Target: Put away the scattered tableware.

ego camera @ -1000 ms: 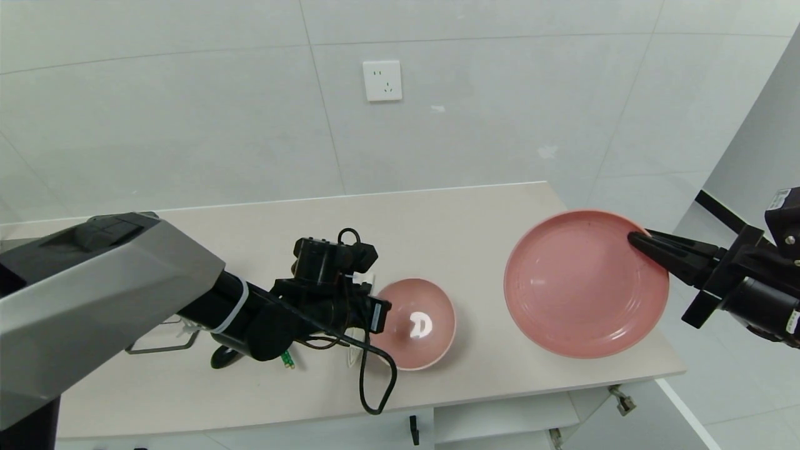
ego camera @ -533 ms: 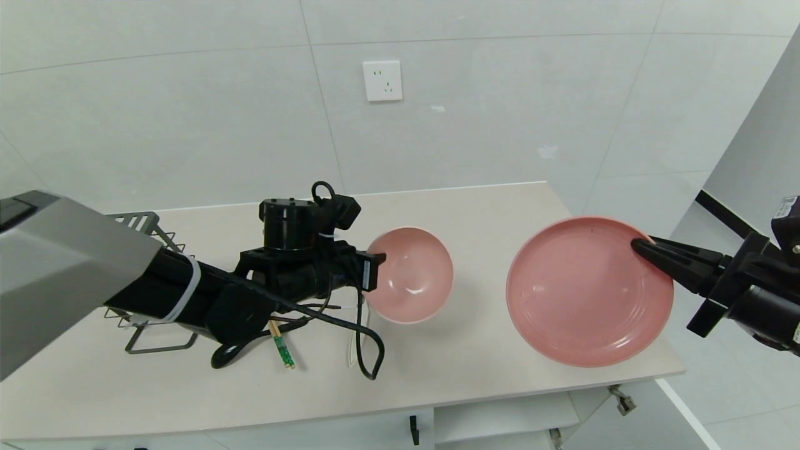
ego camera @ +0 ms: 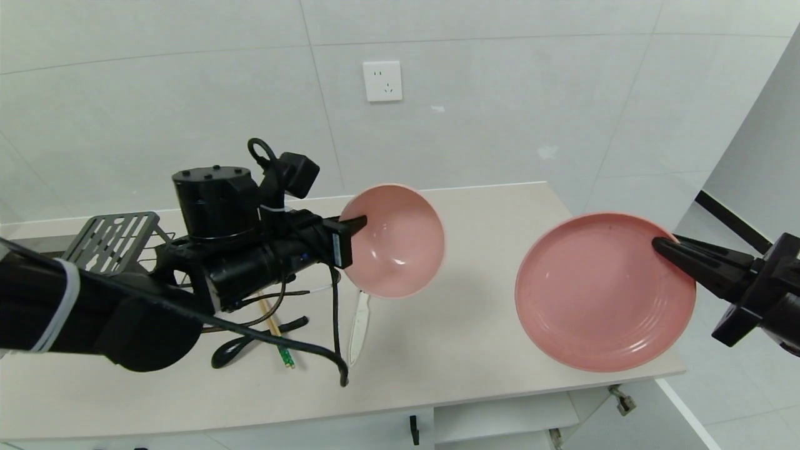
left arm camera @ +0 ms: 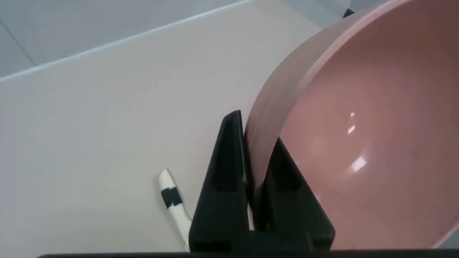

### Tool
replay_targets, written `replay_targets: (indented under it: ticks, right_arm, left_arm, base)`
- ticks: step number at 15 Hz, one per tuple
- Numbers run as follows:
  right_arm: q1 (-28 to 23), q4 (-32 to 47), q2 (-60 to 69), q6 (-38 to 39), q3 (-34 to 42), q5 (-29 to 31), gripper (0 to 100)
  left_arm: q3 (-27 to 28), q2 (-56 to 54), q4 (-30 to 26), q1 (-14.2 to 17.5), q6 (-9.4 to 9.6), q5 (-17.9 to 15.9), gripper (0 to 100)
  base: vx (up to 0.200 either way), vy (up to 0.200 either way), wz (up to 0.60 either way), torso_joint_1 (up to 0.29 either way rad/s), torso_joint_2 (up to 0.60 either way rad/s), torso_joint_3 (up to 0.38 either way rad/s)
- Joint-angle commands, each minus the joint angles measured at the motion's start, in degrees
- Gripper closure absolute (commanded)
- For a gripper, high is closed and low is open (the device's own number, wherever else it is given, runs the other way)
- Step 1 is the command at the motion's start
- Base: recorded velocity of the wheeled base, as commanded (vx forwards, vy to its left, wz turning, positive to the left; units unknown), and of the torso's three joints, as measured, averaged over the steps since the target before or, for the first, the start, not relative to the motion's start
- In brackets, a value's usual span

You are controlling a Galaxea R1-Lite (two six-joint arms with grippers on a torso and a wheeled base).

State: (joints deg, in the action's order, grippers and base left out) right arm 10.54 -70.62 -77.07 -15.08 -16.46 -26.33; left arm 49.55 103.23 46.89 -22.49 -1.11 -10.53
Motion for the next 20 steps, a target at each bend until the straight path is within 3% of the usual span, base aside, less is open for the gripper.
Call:
replay_targets:
  ticks: [1, 3, 6, 8, 9, 11, 13, 14, 18, 19, 20]
  right_arm:
    - [-0.17, 0.04, 1.66, 0.05, -0.24, -0.04, 100]
    - [-0.26, 0.31, 2.54, 0.58, -0.42, 0.05, 100]
    - [-0.44, 0.31, 4.56, 4.44, -1.30, 0.23, 100]
    - [-0.35, 0.48, 5.17, 4.62, -0.51, 1.11, 100]
    - [-0.26, 0.31, 4.82, 4.09, 0.72, 3.22, 100]
    - [-0.09, -0.04, 4.56, -1.80, 2.48, 12.53, 100]
    - [0.00, 0.04, 4.30, -4.43, 2.57, 17.02, 100]
    - [0.09, -0.04, 2.98, -4.34, 2.39, 17.02, 100]
    - [1.41, -2.50, 1.31, 1.46, 2.39, 17.02, 100]
    - [2.38, -3.82, 0.96, 7.08, 2.39, 16.93, 100]
    - [2.38, -3.91, 0.96, 8.40, 2.48, 16.93, 100]
  left_arm:
    - [-5.70, -3.65, 5.67, -0.01, 0.14, -0.10, 100]
    - [-10.00, -5.23, 10.68, -0.18, -0.56, -0.19, 100]
    - [-18.18, -12.61, 12.00, -0.98, -0.03, -0.10, 100]
    - [-25.12, -19.03, 11.83, -0.98, -1.18, -0.19, 100]
    - [-28.64, -21.32, 11.83, -0.98, -2.76, -0.45, 100]
    - [-33.65, -24.39, 12.09, -1.50, -7.42, -6.61, 100]
    - [-34.53, -25.97, 11.83, -1.77, -13.22, -8.45, 100]
    - [-34.79, -26.15, 12.27, -3.17, -17.79, -7.92, 100]
    - [-35.32, -27.29, 21.05, -8.01, -18.40, -2.65, 100]
    - [-35.05, -29.23, 22.37, -10.38, -17.88, -1.68, 100]
    - [-34.70, -29.58, 22.28, -10.56, -16.91, -1.24, 100]
  base:
    - [0.000, 0.000, 0.00, 0.000, 0.00, 0.000]
    - [0.000, 0.000, 0.00, 0.000, 0.00, 0.000]
    - [0.000, 0.000, 0.00, 0.000, 0.00, 0.000]
    - [0.000, 0.000, 0.00, 0.000, 0.00, 0.000]
    - [0.000, 0.000, 0.00, 0.000, 0.00, 0.000]
    - [0.000, 0.000, 0.00, 0.000, 0.00, 0.000]
    - [0.000, 0.000, 0.00, 0.000, 0.00, 0.000]
    - [0.000, 0.000, 0.00, 0.000, 0.00, 0.000]
    - [0.000, 0.000, 0.00, 0.000, 0.00, 0.000]
    - [0.000, 0.000, 0.00, 0.000, 0.00, 0.000]
    - [0.000, 0.000, 0.00, 0.000, 0.00, 0.000]
